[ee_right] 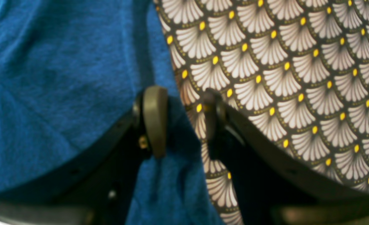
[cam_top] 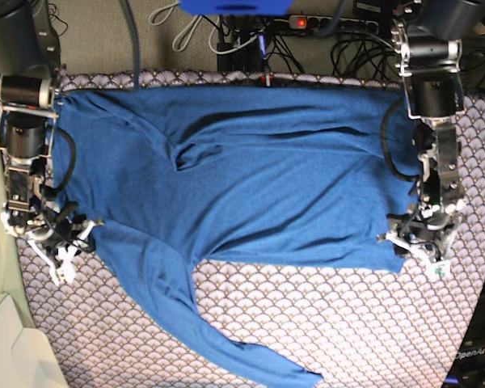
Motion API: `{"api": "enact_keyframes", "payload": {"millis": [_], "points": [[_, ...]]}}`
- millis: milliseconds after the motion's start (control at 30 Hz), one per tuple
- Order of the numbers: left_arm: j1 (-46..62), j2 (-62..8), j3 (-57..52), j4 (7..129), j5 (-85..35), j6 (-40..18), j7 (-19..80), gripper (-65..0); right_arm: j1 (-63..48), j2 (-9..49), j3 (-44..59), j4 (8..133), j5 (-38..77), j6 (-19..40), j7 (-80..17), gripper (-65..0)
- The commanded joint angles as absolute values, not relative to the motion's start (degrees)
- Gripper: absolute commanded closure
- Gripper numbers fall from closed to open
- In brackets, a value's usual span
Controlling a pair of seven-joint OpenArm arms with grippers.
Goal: Fold the T-shirt properly
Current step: 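Release the shirt and move both grippers to the shirt's sides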
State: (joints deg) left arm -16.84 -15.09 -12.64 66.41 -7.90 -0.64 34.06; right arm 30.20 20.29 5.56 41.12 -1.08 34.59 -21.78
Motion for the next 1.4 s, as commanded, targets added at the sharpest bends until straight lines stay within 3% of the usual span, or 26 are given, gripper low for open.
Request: {"api": "enact_keyframes", "payload": {"millis": [0, 200, 400, 467, 633, 867, 1000, 1367], "points": [[-18.3, -15.8, -12.9, 67.4, -7.7, -0.6, 32.8, -33.3, 31.9, 20.5, 5.7, 42.1, -0.3, 34.5, -20.4, -21.5], [-18.5, -15.8, -12.9, 66.9, -7.7, -0.4, 32.5, -33.3, 29.1, 19.5, 5.7, 42.1, -0.3, 34.5, -20.1, -21.5], [-24.1, -15.8, -12.9, 57.3, -7.7, -0.6, 32.1, -33.3, 28.3, 18.9, 5.7, 42.1, -0.3, 34.5, -19.9, -20.6], [-25.9, -15.8, -12.8, 54.5, -7.7, -0.6, 30.0, -33.3, 28.3, 18.9, 5.7, 42.1, -0.3, 34.5, -19.9, -17.4], [-28.8, -15.8, -12.8, 46.1, -7.7, -0.7, 20.0, -33.3, 28.3, 18.9, 5.7, 42.1, -0.3, 34.5, -19.9, 0.0], [-33.9, -15.8, -1.4, 31.4, -8.0, -0.4, 9.5, -33.3, 28.3, 18.9, 5.7, 42.1, -0.3, 34.5, -19.9, -0.3], [-36.2, -14.5, 0.0, 25.4, -8.1, -0.3, 6.1, -33.3, 28.3, 18.9, 5.7, 42.1, -0.3, 34.5, -19.9, -0.3], [-37.3, -14.7, 0.0, 22.8, -8.1, -0.2, 6.0, -33.3, 28.3, 19.0, 5.7, 42.1, -0.3, 34.5, -19.9, -0.4]]}}
